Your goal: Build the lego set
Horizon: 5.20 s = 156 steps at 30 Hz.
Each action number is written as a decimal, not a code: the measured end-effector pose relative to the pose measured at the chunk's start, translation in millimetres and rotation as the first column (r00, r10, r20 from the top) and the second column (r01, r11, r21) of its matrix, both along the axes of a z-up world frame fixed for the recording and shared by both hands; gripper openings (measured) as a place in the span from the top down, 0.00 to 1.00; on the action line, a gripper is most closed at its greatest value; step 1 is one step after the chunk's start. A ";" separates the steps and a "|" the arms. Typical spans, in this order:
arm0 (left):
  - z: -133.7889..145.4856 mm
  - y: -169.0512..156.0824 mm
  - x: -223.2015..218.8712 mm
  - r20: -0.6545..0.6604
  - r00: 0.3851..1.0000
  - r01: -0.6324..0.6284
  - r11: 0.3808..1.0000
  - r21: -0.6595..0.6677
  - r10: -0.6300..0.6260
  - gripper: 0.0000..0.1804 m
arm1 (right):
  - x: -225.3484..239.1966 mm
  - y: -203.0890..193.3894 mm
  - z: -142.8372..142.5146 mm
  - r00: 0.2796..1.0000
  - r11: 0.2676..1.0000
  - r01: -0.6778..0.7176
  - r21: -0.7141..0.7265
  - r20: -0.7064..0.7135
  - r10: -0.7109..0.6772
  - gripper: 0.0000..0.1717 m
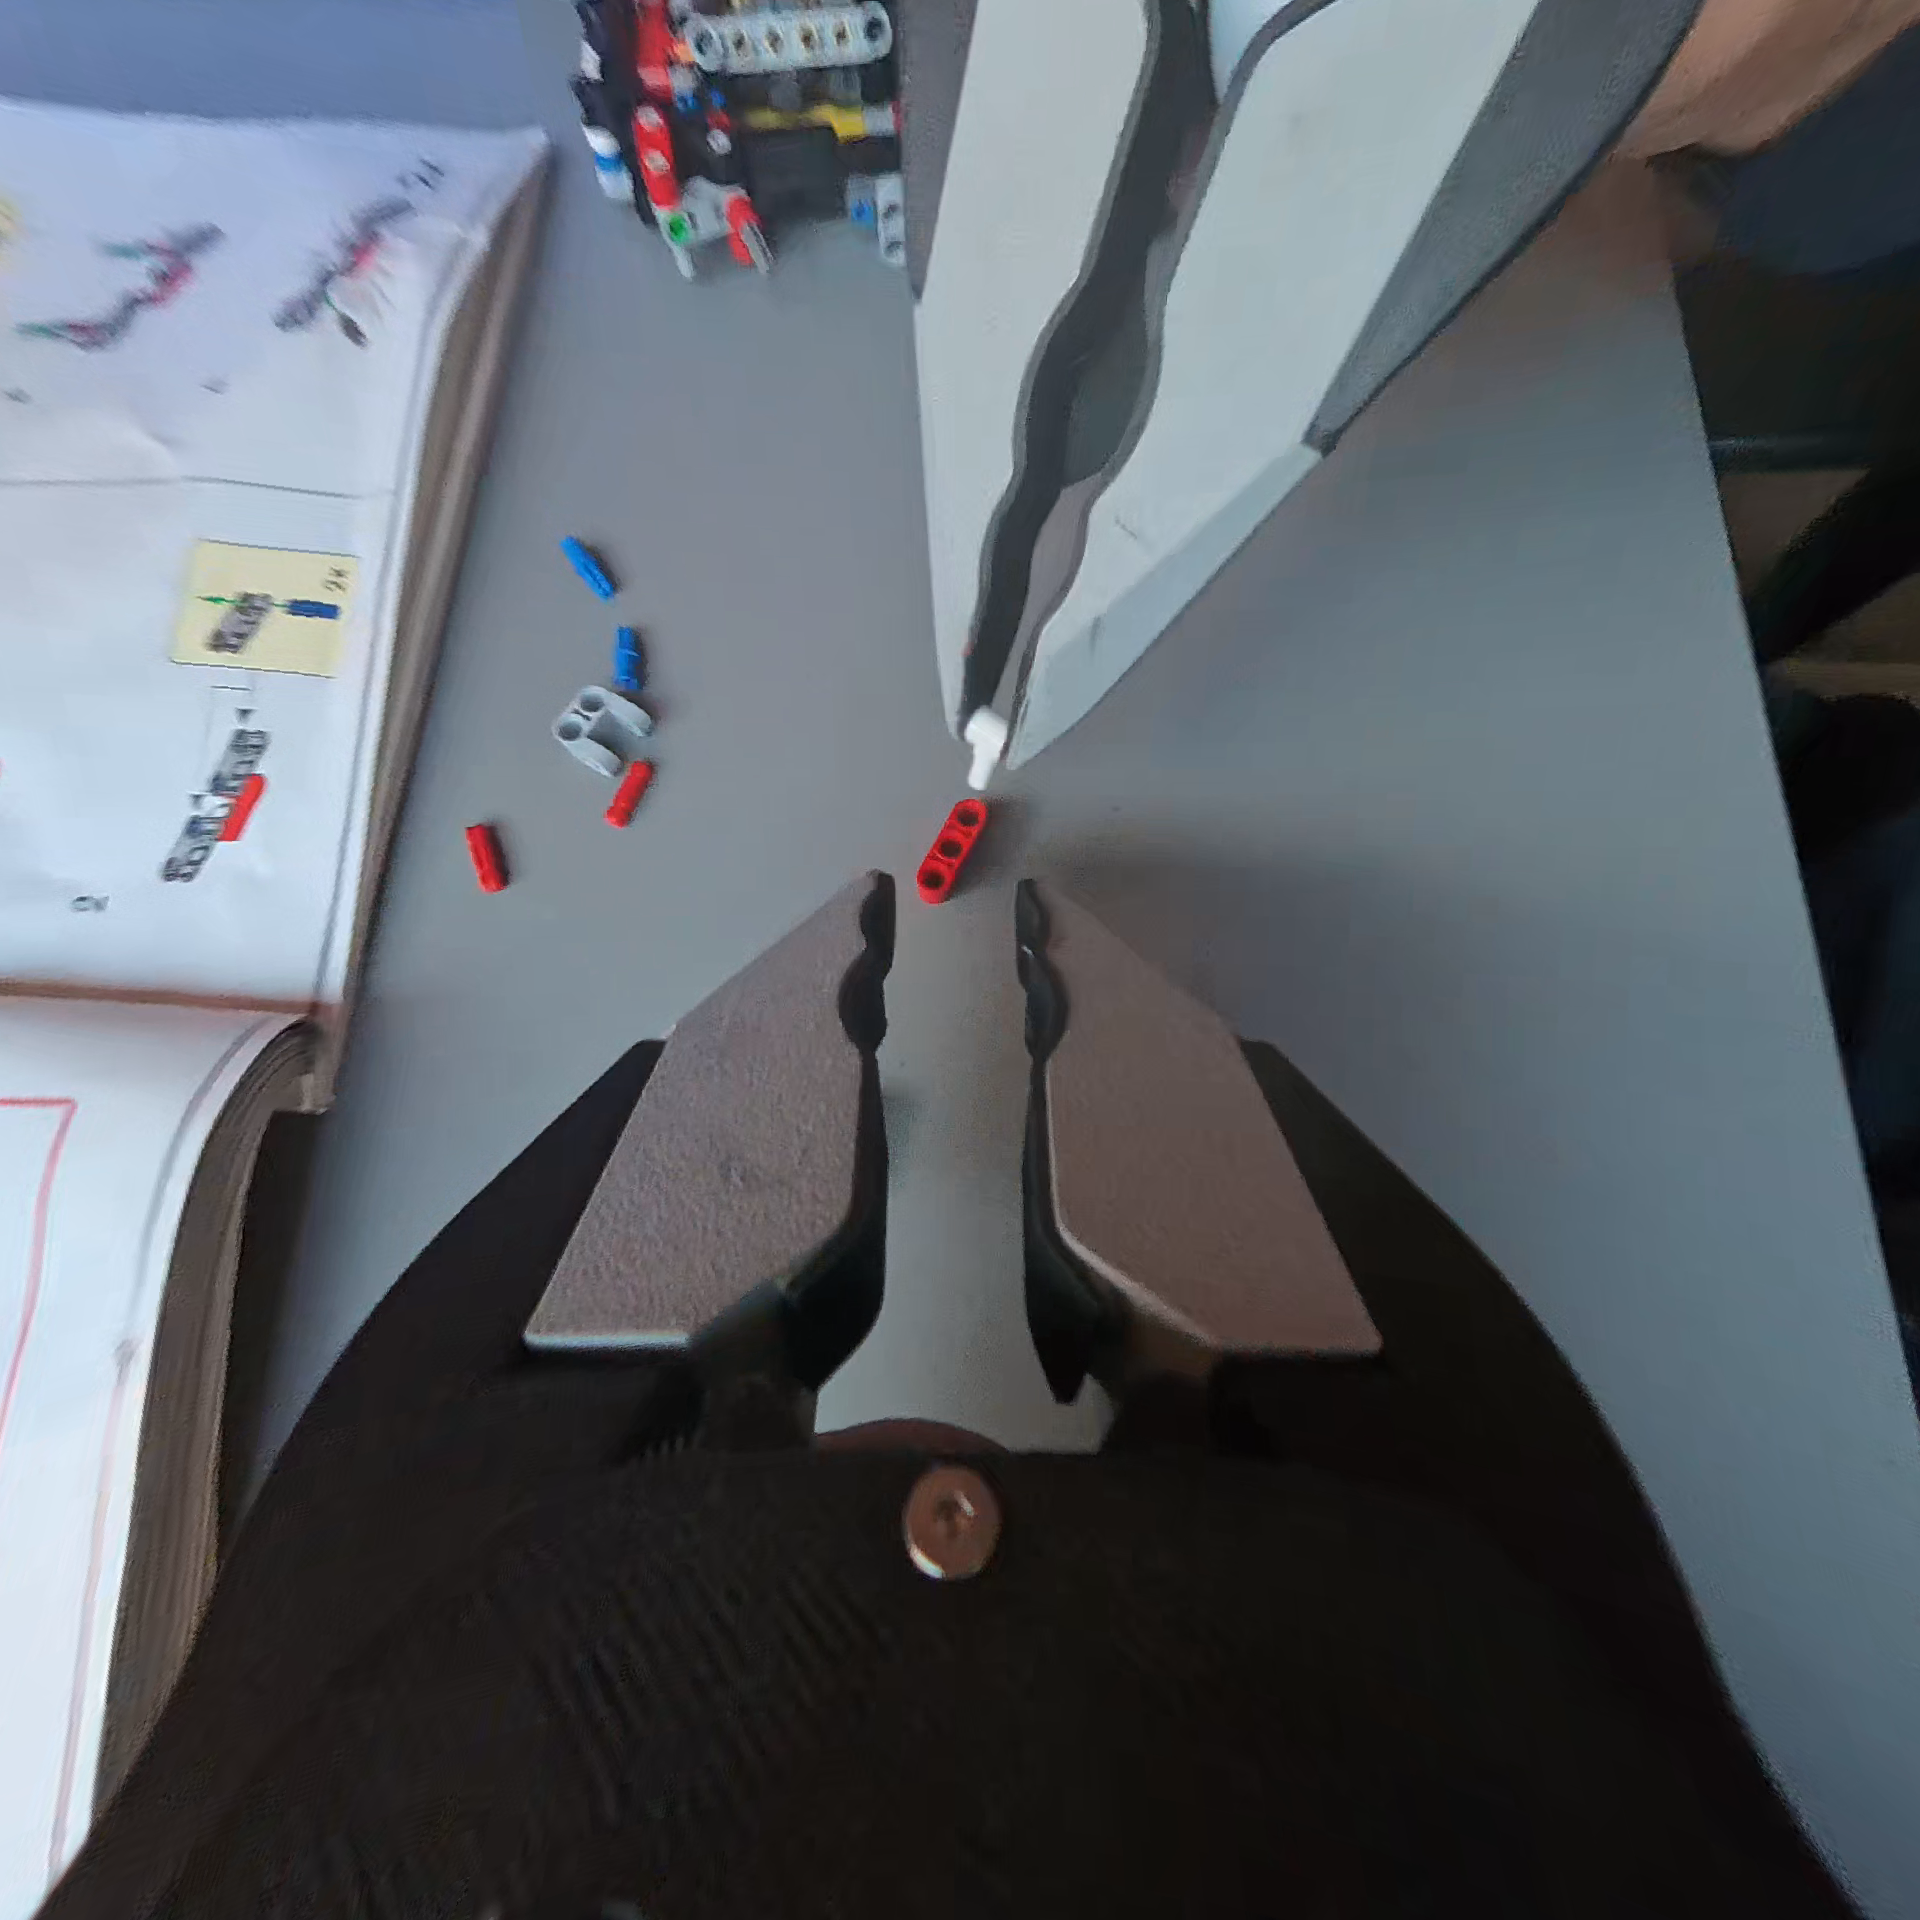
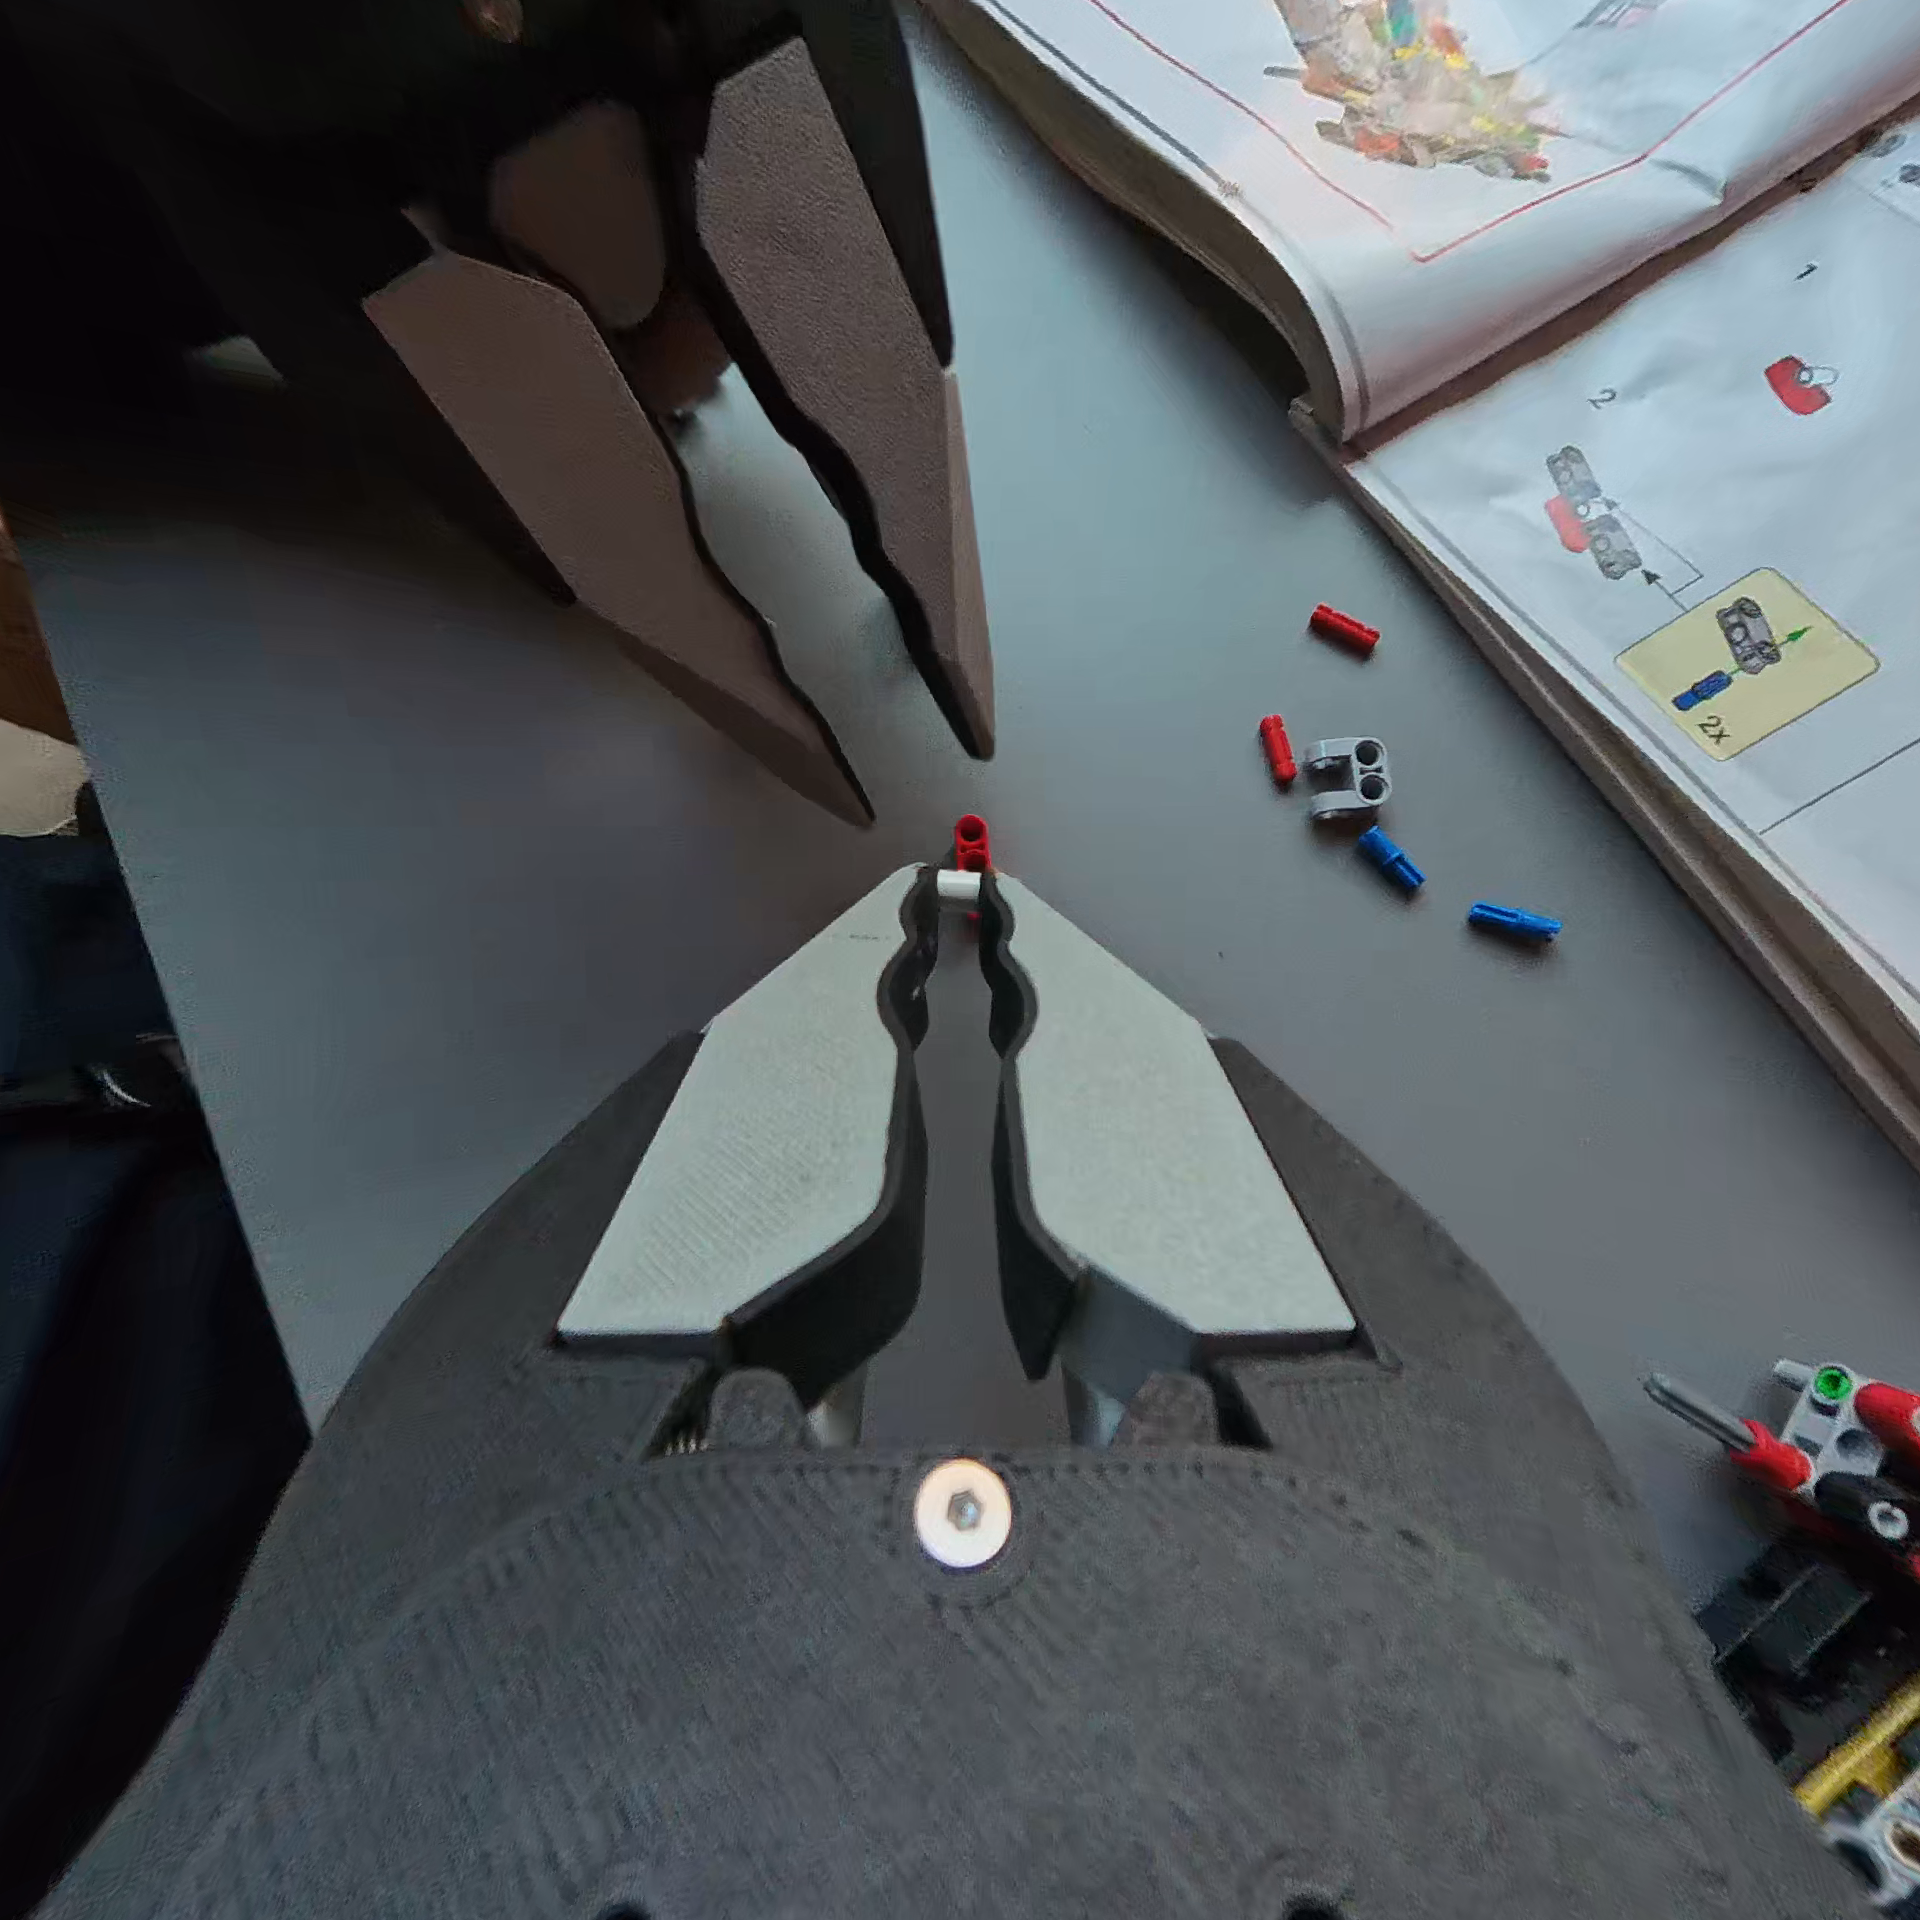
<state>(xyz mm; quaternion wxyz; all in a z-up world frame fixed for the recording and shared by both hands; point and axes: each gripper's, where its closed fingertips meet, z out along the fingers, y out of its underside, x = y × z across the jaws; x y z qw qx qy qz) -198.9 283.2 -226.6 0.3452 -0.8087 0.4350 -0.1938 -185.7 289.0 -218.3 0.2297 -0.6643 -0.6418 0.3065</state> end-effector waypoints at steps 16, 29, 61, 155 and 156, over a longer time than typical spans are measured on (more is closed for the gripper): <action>-21.4 3.6 9.2 -0.016 0.997 0.073 0.994 -0.079 -0.074 0.98 | -1.8 1.4 -14.8 0.994 0.996 -0.083 0.038 0.082 0.079 0.97; -21.8 4.9 12.1 0.014 0.995 0.098 0.993 -0.071 -0.097 0.97 | -0.6 -2.1 -18.0 0.984 0.992 -0.119 0.033 0.134 0.113 0.97; -21.9 6.2 13.2 0.053 0.998 0.048 0.994 -0.099 -0.043 0.98 | -5.3 2.2 -8.7 0.988 0.993 -0.113 0.015 0.109 0.111 0.93; -0.9 -69.9 6.3 0.214 0.947 -0.013 0.693 -0.721 0.241 0.91 | -16.4 -74.7 -17.5 0.964 0.900 -0.222 0.374 -0.053 0.260 0.97; 1.0 -68.7 4.1 0.228 0.945 -0.008 0.709 -0.705 0.237 0.89 | -16.9 -71.7 -19.1 0.969 0.921 -0.204 0.332 -0.065 0.238 0.97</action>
